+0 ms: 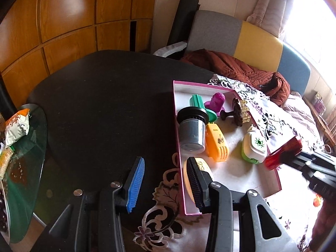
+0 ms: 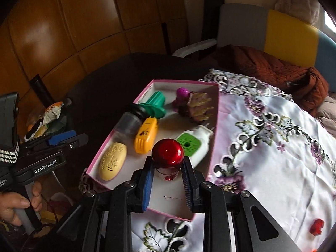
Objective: Organize rigid objects
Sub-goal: 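Lower the red cylinder beside the soap and open the right tool, then move both tools from the tray back to the red puzzle piece and orange cubes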
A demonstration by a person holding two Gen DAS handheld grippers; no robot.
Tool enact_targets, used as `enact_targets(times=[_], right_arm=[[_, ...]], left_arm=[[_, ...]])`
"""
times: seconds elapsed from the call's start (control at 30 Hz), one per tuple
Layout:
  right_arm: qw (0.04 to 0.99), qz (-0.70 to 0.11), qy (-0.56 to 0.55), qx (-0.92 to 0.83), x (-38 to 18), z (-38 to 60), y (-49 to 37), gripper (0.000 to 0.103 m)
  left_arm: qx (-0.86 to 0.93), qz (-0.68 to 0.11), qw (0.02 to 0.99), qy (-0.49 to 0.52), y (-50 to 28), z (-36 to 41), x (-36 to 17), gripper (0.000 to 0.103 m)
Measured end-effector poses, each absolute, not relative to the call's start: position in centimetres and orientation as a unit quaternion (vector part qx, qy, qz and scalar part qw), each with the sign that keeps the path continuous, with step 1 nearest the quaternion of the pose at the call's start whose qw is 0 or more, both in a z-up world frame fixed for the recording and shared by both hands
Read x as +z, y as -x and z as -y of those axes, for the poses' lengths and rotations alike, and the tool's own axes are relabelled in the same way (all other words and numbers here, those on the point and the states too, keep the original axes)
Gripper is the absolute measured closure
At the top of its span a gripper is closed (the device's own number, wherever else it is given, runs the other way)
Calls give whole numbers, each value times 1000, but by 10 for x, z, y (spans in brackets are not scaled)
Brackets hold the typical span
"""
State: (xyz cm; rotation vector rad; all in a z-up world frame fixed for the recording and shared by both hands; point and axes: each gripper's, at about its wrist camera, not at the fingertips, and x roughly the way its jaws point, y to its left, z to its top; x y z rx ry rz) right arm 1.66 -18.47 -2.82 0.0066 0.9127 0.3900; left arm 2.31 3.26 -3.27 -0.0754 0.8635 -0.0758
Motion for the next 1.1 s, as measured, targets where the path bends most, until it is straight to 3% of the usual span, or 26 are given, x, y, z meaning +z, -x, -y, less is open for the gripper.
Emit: enact_targets(times=[0.4,0.97,1.1], right_arm=[[827,-511,12,234,-82,124,-45,76],[834,-504,-3,225,-73,132,-30,75],[844,-493,-6,212,-68,138,-23,59]], left_arm=[[-37,-425,904,36,-26,-33,-39,61],[-38,-422,905,32,-22,-32,-37,61],[-40,-421,906,29,-20,-29,-36,61]])
